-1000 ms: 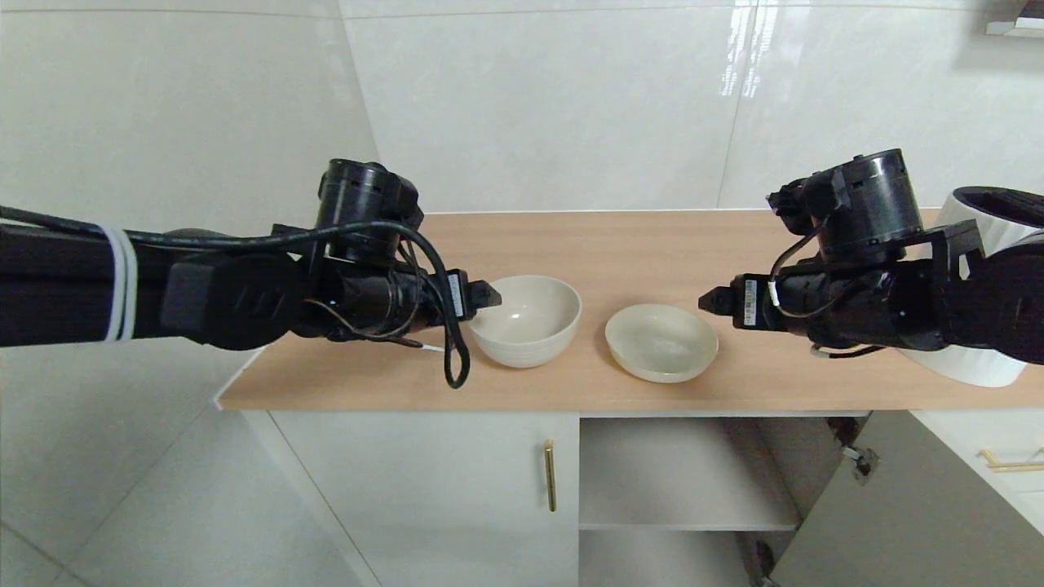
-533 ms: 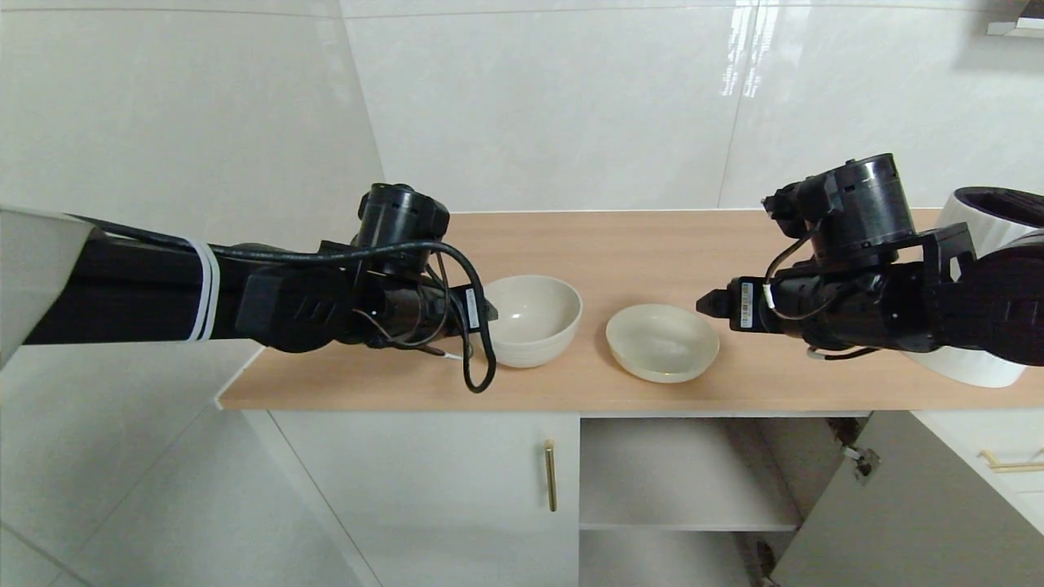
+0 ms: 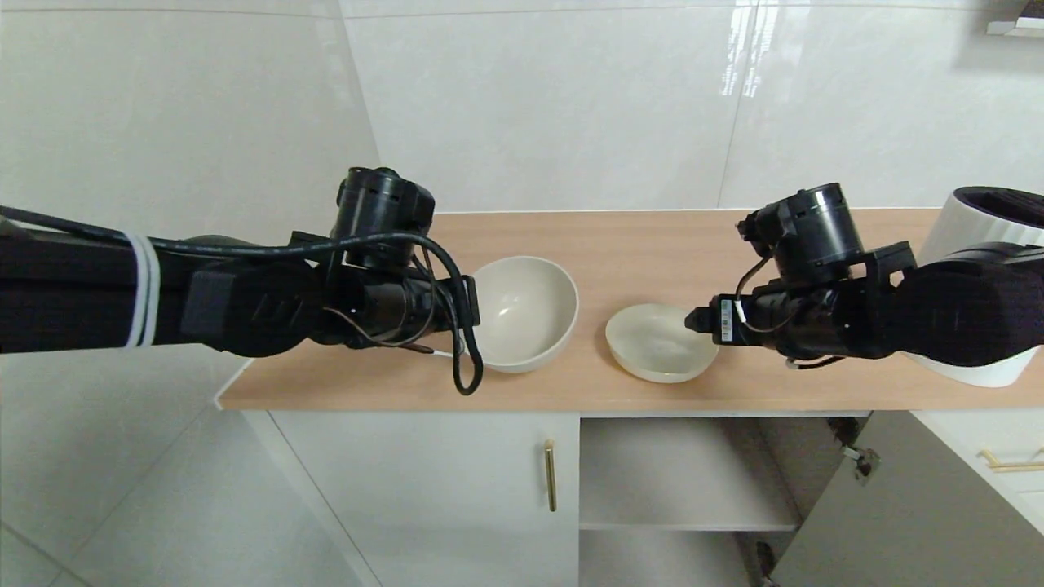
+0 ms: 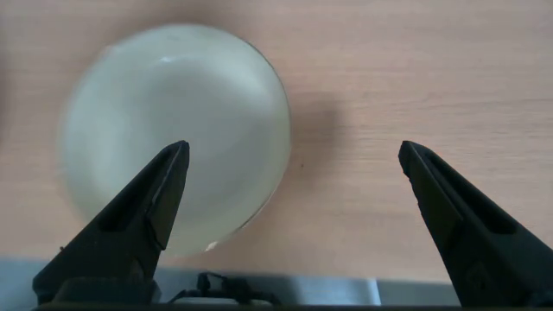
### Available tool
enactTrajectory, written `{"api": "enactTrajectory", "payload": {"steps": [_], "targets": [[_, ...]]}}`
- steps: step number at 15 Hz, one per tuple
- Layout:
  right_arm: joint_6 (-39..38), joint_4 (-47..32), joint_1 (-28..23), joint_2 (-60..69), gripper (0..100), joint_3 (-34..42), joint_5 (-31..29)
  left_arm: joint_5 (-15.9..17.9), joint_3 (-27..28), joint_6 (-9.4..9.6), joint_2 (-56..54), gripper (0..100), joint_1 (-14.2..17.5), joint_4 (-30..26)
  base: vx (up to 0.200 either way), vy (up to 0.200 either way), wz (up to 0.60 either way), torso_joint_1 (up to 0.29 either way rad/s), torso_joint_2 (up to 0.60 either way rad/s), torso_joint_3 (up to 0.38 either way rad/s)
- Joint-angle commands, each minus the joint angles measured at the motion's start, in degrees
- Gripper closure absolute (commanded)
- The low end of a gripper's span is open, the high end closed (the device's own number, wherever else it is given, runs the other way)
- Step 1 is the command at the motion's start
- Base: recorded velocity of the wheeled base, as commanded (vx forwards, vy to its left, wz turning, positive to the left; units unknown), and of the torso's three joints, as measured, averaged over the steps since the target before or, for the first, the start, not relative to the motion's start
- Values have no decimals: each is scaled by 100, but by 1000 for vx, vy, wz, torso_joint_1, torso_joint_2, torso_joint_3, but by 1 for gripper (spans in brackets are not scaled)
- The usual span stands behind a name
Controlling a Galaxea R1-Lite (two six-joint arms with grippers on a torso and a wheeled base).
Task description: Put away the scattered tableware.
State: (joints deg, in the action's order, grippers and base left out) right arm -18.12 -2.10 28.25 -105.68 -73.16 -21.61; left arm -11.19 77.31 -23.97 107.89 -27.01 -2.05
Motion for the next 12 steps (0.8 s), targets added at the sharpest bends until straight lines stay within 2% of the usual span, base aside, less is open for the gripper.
{"api": "enactTrajectory", "payload": {"steps": [1,6,7,12], "targets": [[-17,8,-65,-524,0,-155,-115,3,-164,-3,-576,100,-58,11,0,0,0,0,0,0],[-236,78,-109,-796,0,-296,-168,12,-252,6,-954,100,-67,11,0,0,0,0,0,0],[-289,131,-109,-814,100,-296,-168,12,-252,6,-971,100,-67,11,0,0,0,0,0,0],[-403,131,-109,-858,100,-357,-71,126,-287,-3,-1182,100,-67,3,0,0,0,0,0,0]]}}
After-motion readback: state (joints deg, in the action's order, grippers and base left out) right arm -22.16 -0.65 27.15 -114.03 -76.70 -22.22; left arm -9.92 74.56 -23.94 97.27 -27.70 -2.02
